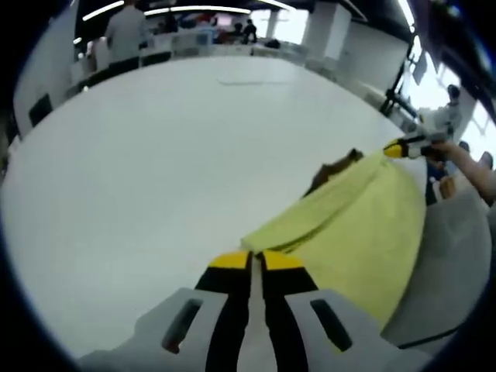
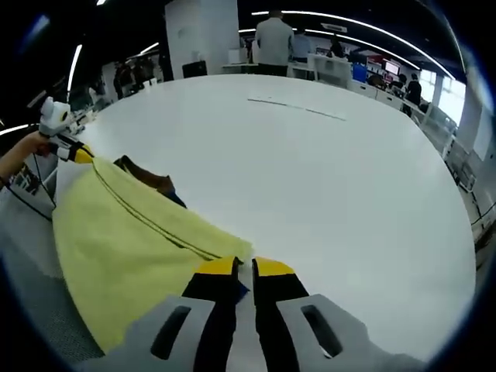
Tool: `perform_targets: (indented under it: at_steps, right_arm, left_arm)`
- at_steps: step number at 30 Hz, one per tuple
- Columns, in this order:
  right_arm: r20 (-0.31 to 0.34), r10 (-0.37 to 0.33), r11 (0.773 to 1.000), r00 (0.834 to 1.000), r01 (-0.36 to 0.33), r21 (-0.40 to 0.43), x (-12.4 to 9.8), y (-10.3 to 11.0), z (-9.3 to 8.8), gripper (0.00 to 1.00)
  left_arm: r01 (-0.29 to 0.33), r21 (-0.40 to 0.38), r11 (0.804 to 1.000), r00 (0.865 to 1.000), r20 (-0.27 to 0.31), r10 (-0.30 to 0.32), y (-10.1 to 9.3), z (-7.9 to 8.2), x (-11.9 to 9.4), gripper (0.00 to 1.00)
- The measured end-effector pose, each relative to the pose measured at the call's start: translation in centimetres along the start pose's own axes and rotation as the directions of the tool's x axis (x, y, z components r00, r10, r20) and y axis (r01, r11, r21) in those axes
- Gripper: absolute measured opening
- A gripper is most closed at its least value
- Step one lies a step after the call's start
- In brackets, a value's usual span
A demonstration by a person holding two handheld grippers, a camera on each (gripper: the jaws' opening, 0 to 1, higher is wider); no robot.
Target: Fold the garment on the visible template until the final outline fits inside the template.
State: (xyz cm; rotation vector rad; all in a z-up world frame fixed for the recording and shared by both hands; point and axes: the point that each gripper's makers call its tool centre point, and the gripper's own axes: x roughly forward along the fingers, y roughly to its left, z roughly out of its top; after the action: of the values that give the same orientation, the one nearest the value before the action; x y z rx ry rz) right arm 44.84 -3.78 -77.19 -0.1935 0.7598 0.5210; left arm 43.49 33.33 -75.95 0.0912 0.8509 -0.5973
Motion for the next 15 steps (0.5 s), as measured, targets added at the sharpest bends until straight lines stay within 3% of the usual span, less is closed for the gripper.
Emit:
perform_targets:
  at_steps: [11,15]
  right_arm:
    - [0.009,0.008,1.0,1.0,-0.008,0.001,-0.2,-0.1,0.9,0.03]
    - [0.027,0.003,1.0,1.0,-0.003,0.009,-0.3,-0.3,1.6,0.02]
  left_arm:
    - [0.003,-0.002,1.0,1.0,0.001,-0.003,0.0,0.6,-0.2,0.0]
    - [0.013,-0.044,0.999,1.0,0.026,-0.012,0.0,1.3,-0.5,0.0]
